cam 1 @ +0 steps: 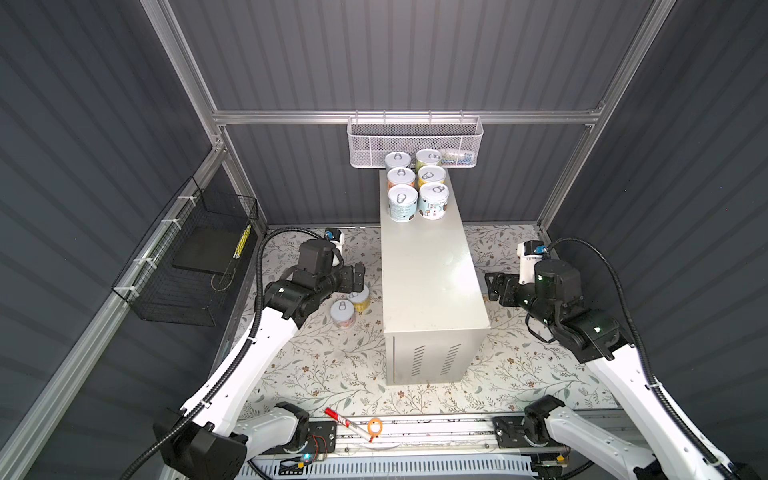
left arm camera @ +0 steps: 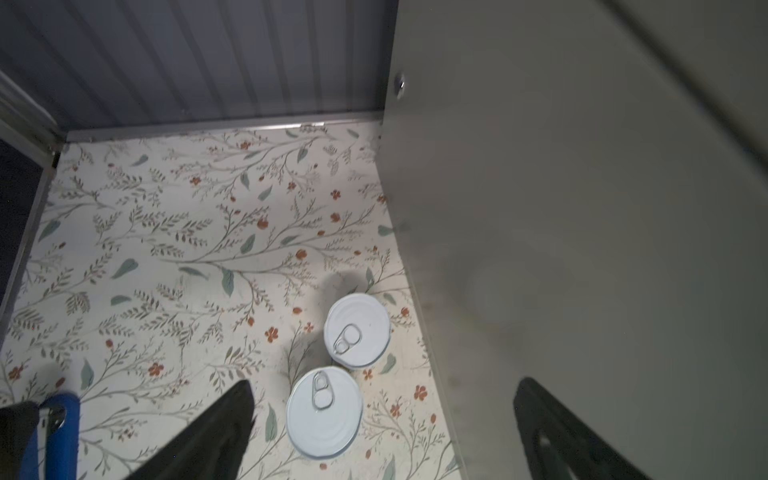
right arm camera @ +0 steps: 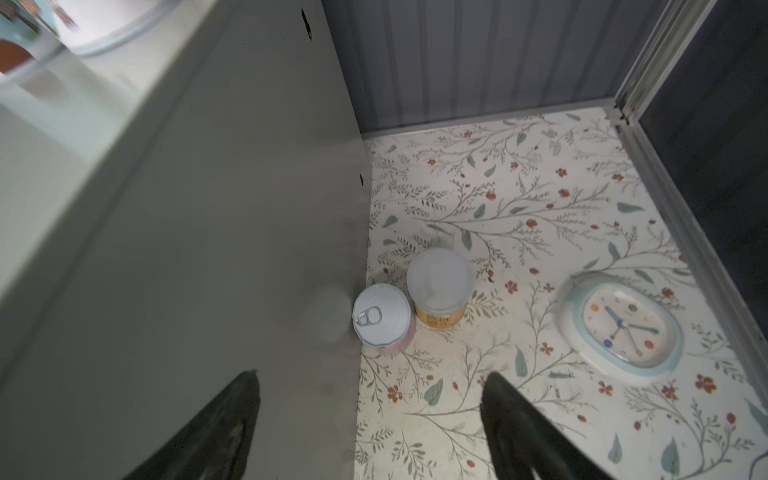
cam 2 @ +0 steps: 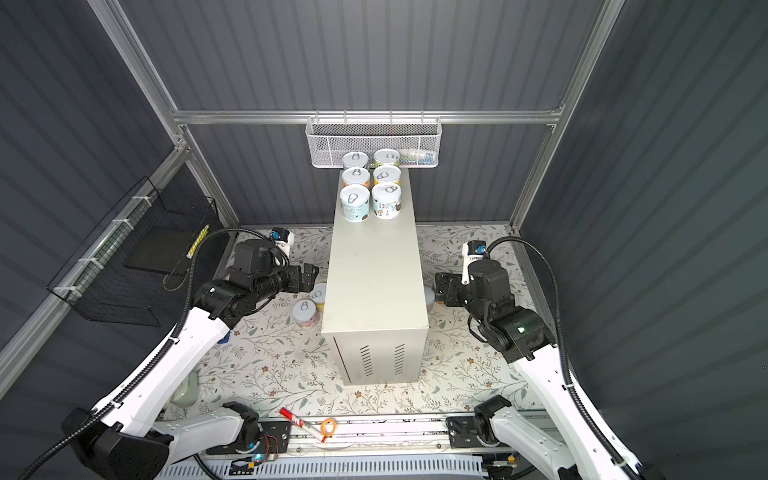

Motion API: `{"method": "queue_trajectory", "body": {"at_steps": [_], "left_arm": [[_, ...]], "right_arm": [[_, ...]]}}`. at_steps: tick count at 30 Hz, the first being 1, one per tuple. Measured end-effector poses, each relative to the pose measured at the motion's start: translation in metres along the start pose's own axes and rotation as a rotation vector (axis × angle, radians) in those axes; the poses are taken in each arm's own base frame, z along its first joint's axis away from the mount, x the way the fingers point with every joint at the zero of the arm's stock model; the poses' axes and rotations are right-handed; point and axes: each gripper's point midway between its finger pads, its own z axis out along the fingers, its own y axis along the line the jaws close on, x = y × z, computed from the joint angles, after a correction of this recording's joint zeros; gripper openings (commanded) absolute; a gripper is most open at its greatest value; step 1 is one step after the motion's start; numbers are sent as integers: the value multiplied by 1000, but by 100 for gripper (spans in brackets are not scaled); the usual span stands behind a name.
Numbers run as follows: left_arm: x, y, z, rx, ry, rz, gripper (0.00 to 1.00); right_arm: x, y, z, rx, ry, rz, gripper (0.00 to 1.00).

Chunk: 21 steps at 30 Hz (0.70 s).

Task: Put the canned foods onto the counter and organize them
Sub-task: 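Lower the left gripper onto the pink-labelled white-lidded can and close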

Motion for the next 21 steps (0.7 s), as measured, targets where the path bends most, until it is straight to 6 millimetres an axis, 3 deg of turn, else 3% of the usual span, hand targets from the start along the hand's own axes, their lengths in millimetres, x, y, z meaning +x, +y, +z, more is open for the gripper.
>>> {"method": "queue_trajectory", "body": {"at_steps": [4, 10, 15, 21], "left_arm": [[26, 10, 10, -44, 56, -34, 98], [62, 19, 28, -84, 127, -79, 98], [75, 20, 40, -89, 148, -101, 99], [88, 23, 47, -97, 176, -104, 99]], "right_arm": [[19, -9, 11, 25, 48, 4, 85], [18, -10, 20, 17, 54, 21, 85], [27, -7, 33, -17, 82, 56, 85], [61, -13, 51, -23, 160, 99, 86]]}}
